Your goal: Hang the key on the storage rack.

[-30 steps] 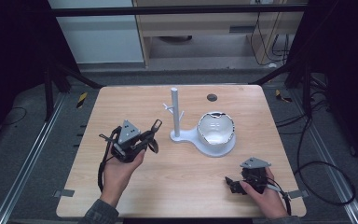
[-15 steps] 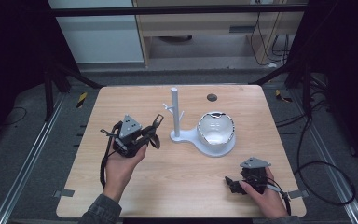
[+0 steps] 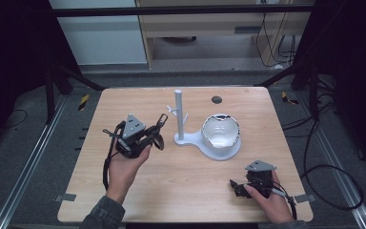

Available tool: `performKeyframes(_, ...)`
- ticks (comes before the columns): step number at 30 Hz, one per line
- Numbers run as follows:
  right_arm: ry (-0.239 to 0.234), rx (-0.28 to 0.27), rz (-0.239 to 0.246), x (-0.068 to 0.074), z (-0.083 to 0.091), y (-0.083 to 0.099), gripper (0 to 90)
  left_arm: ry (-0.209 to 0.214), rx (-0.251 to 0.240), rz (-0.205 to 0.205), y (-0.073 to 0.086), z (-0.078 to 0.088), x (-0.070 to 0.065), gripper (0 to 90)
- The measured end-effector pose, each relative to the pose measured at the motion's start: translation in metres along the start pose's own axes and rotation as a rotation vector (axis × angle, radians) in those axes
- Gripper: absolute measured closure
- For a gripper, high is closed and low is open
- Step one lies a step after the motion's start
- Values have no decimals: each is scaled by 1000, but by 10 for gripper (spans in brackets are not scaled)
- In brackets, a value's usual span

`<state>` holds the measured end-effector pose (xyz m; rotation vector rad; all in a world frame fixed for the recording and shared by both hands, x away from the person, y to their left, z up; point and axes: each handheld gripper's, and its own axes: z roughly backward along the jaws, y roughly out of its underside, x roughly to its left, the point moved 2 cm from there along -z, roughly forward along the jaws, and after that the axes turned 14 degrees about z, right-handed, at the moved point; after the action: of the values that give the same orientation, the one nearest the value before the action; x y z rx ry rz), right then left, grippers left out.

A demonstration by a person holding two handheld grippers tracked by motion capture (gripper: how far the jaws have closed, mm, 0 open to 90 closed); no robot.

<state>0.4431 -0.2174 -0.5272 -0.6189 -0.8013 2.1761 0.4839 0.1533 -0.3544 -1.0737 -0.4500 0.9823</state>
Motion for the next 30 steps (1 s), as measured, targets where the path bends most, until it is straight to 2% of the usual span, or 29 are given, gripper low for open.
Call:
performKeyframes(14, 2, 1, -5, 0, 0, 0, 3, -11, -17, 2, -9, -3, -1, 803)
performKeyframes(21, 2, 1, -5, 0, 0, 0, 3, -13, -10, 1, -12, -4, 0, 802)
performKeyframes(30, 2, 1, -5, 0, 0, 0, 4, -15, 16, -4, -14, -14, 2, 802)
